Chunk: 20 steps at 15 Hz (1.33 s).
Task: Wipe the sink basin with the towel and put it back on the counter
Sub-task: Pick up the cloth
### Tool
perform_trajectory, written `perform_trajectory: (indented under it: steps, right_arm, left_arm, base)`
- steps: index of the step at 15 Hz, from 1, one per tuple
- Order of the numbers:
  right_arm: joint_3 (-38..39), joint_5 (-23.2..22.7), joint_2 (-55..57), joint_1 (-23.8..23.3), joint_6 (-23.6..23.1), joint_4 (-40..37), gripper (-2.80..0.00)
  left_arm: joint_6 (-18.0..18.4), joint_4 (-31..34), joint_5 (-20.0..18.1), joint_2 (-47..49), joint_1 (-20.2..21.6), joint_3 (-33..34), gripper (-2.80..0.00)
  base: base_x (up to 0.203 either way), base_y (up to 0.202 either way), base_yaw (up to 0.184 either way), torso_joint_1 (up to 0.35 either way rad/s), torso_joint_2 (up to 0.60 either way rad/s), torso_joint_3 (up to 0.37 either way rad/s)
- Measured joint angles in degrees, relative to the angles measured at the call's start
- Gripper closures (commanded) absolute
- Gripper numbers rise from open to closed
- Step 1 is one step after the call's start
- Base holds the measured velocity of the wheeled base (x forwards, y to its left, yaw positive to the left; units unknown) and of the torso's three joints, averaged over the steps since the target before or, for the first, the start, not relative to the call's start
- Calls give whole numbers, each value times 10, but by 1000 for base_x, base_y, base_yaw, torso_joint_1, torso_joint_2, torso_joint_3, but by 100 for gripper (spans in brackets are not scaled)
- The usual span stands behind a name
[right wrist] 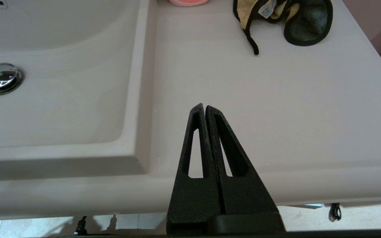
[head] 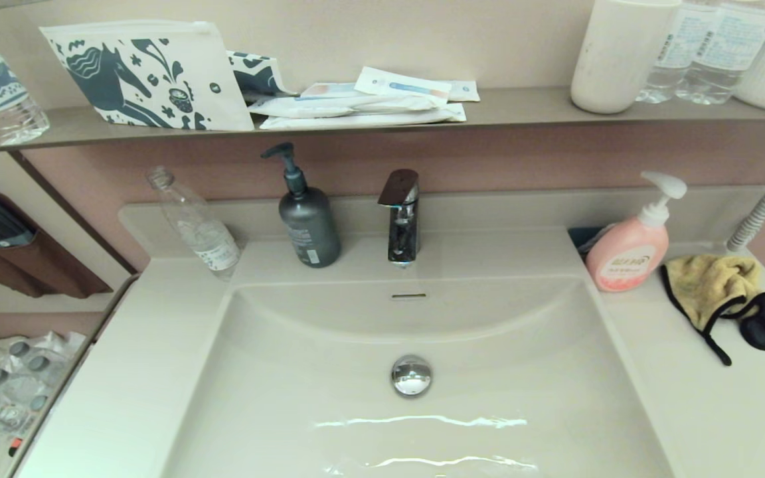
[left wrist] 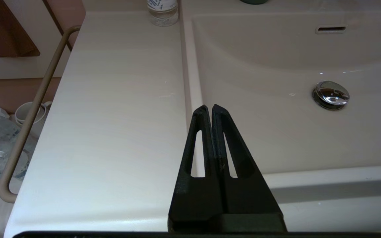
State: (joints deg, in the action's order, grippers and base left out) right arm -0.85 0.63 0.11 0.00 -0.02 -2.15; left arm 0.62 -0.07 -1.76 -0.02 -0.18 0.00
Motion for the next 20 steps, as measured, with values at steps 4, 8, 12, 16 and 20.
perform_trajectory:
  steps: [4, 8, 12, 16, 20]
  right_arm:
    - [-26, 4, 11, 0, -5, -9, 0]
    - [-104, 34, 90, 1, 2, -10, 0]
    - [-187, 83, 219, 2, 2, -10, 0]
    - [-238, 134, 392, -11, 27, 40, 0]
    - [-267, 146, 556, -70, 26, 143, 0]
  left_arm:
    - [0, 0, 0, 0, 0, 0, 0]
    - [0, 0, 0, 0, 0, 0, 0]
    - [0, 0, 0, 0, 0, 0, 0]
    - [0, 0, 0, 0, 0, 0, 0]
    - [0, 0, 0, 0, 0, 0, 0]
  base:
    - [0, 0, 0, 0, 0, 0]
    - [0, 0, 0, 0, 0, 0]
    - [0, 0, 0, 0, 0, 0]
    - [0, 0, 0, 0, 0, 0]
    - [0, 0, 0, 0, 0, 0]
